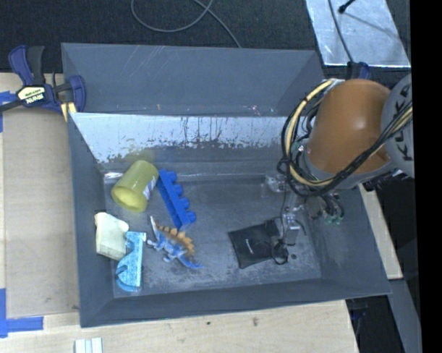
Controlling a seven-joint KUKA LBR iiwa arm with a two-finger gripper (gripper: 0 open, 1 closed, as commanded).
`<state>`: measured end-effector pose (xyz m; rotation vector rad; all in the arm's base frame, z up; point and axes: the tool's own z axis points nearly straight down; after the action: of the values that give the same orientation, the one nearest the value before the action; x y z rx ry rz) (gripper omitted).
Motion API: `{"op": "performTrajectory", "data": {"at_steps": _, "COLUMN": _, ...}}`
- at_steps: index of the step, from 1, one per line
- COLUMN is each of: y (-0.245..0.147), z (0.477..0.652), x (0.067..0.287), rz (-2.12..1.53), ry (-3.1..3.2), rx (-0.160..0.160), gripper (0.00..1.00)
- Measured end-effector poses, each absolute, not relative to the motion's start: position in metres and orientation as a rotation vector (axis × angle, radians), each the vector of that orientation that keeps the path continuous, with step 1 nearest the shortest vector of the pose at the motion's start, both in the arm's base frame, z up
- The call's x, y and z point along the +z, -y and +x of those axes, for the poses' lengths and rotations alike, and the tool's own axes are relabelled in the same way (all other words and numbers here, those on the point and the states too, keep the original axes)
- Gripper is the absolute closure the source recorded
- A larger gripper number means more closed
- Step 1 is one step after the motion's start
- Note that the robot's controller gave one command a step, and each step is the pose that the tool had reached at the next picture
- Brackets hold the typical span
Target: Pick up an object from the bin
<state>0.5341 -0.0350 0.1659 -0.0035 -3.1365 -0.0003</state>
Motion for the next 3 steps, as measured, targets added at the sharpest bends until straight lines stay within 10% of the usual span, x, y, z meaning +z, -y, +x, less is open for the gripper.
{"op": "performTrajectory", "data": {"at_steps": 1, "y": 0.035, "z": 0.536, "x": 0.171, "rz": -0.002, "ry": 3.145, "rx": 0.001, "gripper": 0.00}}
{"op": "performTrajectory", "data": {"at_steps": 3, "y": 0.041, "z": 0.523, "x": 0.091, "rz": -0.053, "ry": 3.139, "rx": 0.000, "gripper": 0.00}}
